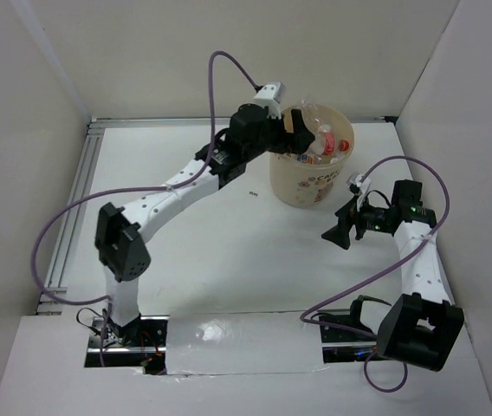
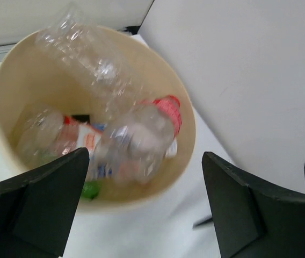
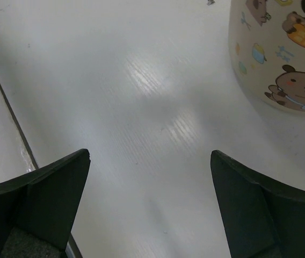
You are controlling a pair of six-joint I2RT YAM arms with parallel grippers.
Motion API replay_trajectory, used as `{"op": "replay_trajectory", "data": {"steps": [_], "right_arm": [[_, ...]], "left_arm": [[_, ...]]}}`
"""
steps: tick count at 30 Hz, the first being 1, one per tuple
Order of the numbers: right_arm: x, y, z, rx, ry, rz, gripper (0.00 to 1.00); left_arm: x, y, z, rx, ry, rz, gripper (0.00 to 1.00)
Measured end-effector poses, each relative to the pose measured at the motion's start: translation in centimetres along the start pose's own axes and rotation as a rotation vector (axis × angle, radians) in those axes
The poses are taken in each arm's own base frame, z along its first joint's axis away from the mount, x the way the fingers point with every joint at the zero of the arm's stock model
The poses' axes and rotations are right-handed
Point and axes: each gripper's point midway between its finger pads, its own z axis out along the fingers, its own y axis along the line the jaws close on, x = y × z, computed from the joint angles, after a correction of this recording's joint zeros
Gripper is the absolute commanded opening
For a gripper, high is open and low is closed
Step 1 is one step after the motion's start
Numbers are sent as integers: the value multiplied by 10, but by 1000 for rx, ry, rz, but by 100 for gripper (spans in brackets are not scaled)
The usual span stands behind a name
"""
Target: Put the plastic bottles in the bin
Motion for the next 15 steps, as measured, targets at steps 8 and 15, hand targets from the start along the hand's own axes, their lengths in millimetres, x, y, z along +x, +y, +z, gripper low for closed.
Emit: {"op": "replay_trajectory", "data": {"steps": [8,15], "right_arm": [[-1,-33,-6,175,27,192,100],[-3,-56,-13,305,19,298,100]], "left_arm": [[6,25,-141,-57,-20,91,100],[85,104,-220,-242,47,63,100]]}}
